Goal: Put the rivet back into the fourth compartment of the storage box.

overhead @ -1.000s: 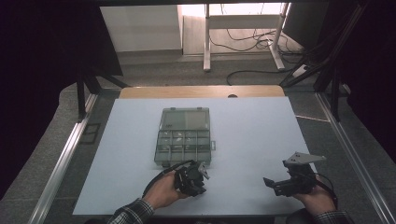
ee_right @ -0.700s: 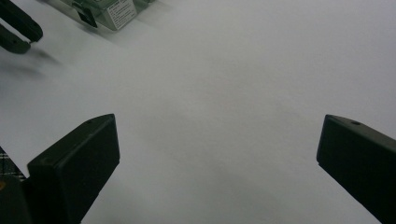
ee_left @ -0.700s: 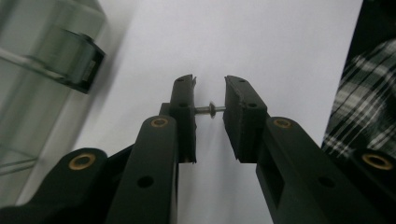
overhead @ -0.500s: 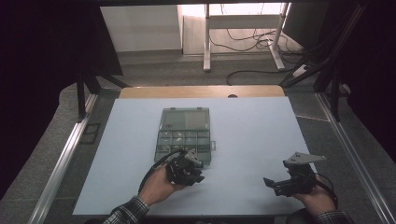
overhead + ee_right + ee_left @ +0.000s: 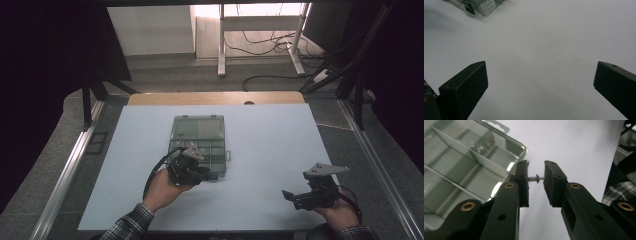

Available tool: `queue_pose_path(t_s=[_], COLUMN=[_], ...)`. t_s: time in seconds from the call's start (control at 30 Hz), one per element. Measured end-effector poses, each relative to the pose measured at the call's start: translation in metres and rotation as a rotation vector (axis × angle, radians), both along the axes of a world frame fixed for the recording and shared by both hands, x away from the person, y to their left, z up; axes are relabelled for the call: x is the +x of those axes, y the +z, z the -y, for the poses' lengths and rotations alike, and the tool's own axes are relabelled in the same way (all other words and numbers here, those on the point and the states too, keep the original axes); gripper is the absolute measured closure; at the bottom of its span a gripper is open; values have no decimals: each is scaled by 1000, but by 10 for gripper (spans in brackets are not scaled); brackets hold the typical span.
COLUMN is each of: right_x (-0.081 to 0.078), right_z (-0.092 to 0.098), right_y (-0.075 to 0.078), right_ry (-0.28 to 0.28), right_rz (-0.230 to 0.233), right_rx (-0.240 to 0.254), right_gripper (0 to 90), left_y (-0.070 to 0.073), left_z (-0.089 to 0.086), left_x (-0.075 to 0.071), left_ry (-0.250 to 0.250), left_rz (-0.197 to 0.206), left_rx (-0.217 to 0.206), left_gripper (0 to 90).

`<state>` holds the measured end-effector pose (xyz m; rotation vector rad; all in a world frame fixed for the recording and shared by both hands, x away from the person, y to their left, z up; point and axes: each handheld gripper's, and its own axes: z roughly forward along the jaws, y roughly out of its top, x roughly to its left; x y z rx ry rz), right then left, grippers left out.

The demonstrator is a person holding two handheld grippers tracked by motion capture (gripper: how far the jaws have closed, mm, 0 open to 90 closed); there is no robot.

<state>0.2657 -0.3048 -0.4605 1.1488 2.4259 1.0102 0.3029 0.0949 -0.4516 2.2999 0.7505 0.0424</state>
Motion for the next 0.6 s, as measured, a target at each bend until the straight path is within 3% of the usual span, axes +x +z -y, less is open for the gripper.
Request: queue_pose_path(t_s=[0.6], right_x=[0], right_z=[1], right_y=[0], right_ry=[0], right_rz=[-2], right_rx=[0], right_gripper=[0], left_y=[12], left_z=[1], left_x=[43], left_ry=[60], left_rz=[39], left_rx=[-20], left_gripper=[743])
